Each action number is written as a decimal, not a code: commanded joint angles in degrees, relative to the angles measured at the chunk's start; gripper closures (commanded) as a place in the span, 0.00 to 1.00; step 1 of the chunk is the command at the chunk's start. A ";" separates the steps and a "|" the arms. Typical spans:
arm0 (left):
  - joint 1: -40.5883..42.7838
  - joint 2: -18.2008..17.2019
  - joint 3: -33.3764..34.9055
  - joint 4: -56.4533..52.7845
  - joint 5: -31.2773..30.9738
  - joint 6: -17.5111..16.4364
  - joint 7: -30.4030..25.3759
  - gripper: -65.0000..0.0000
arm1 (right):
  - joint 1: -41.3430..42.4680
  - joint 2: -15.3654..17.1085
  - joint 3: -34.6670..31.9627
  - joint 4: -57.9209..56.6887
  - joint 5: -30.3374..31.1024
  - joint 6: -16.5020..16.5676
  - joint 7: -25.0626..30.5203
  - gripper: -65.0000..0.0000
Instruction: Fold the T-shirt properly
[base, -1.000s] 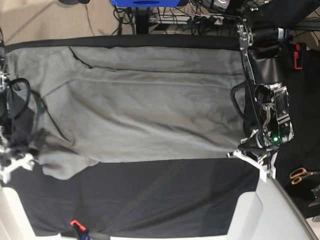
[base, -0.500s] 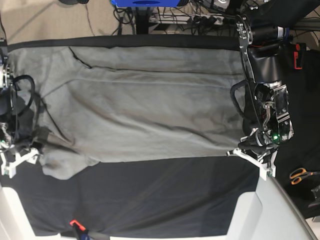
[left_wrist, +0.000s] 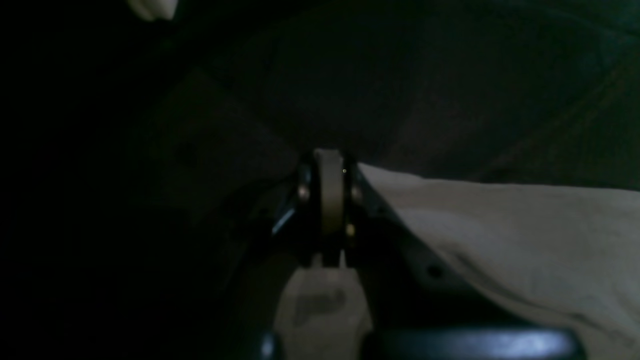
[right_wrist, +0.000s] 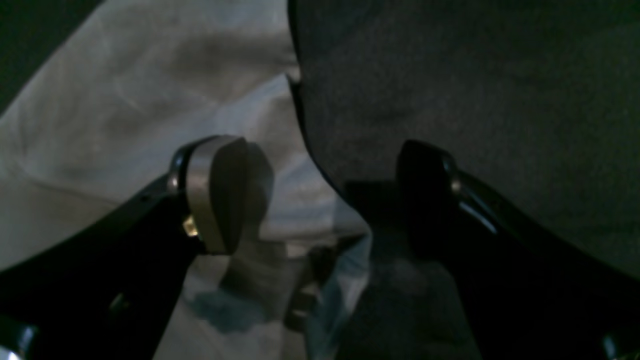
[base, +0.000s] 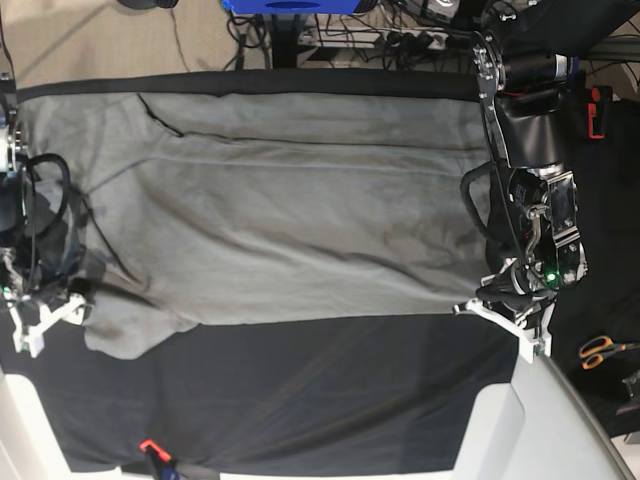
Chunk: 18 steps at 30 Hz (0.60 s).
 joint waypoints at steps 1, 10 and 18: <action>-1.54 -0.65 0.03 0.79 -0.16 -0.16 -1.02 1.00 | 1.87 0.97 0.55 0.82 0.54 0.17 0.79 0.34; -1.63 -0.65 0.03 0.79 -0.16 -0.16 -1.02 1.00 | 1.78 0.97 4.24 0.64 0.36 0.26 -2.64 0.33; -1.63 -0.65 0.11 0.79 -0.16 -0.16 -1.02 1.00 | 0.73 1.06 4.24 0.56 0.45 0.26 -2.91 0.35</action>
